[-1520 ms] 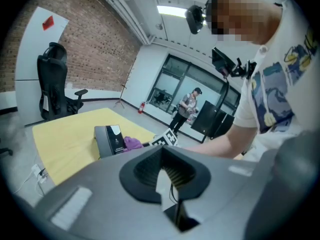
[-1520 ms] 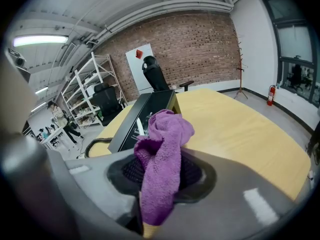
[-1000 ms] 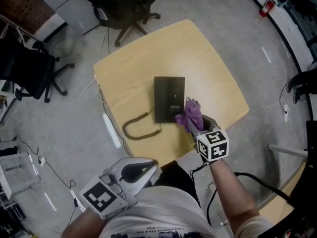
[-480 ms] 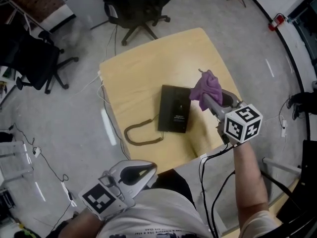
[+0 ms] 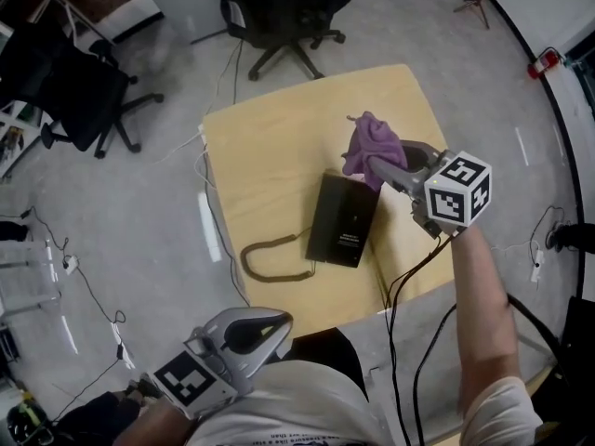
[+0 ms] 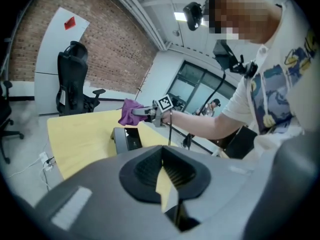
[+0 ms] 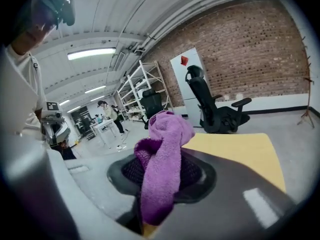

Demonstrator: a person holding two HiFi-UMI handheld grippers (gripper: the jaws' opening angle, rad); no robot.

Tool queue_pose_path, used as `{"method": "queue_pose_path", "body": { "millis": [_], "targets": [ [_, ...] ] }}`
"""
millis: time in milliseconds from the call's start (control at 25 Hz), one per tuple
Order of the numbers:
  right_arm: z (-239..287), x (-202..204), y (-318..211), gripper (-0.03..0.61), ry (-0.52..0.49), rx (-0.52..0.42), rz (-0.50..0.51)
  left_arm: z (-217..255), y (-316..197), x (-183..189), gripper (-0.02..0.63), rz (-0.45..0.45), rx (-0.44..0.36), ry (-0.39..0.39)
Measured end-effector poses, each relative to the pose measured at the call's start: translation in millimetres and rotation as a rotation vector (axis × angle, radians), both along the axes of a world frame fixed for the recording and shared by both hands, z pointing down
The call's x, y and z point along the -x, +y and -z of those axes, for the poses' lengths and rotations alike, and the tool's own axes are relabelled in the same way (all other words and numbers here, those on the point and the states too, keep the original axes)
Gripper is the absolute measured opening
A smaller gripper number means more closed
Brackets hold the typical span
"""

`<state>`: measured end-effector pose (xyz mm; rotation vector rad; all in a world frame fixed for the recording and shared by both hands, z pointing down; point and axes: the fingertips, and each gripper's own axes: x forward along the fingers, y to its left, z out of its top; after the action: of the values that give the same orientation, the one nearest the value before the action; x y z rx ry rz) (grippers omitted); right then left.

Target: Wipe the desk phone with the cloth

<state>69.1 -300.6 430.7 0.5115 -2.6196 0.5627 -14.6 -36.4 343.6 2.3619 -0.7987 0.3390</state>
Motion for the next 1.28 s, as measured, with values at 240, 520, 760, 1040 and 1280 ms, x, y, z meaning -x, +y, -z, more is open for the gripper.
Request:
{"method": "queue_pose_path", "body": {
  "millis": [240, 520, 760, 1040, 1280],
  "targets": [
    [-33, 28, -2, 0.121, 0.006, 0.088, 0.177, -8, -2, 4, 0.005, 0.043, 0.027, -0.005],
    [-72, 50, 4, 0.121, 0.067, 0.179, 0.322, -13, -4, 7, 0.005, 0.072, 0.058, -0.001],
    [-91, 62, 3, 0.121, 0.114, 0.184, 0.396, -20, -3, 10, 0.005, 0.087, 0.076, -0.013],
    [-112, 66, -4, 0.121, 0.220, 0.130, 0.429, -27, 3, 12, 0.005, 0.103, 0.093, -0.019],
    [-111, 55, -17, 0.121, 0.212, 0.098, 0.341, -26, 1, 9, 0.005, 0.098, 0.089, -0.009]
  ]
}}
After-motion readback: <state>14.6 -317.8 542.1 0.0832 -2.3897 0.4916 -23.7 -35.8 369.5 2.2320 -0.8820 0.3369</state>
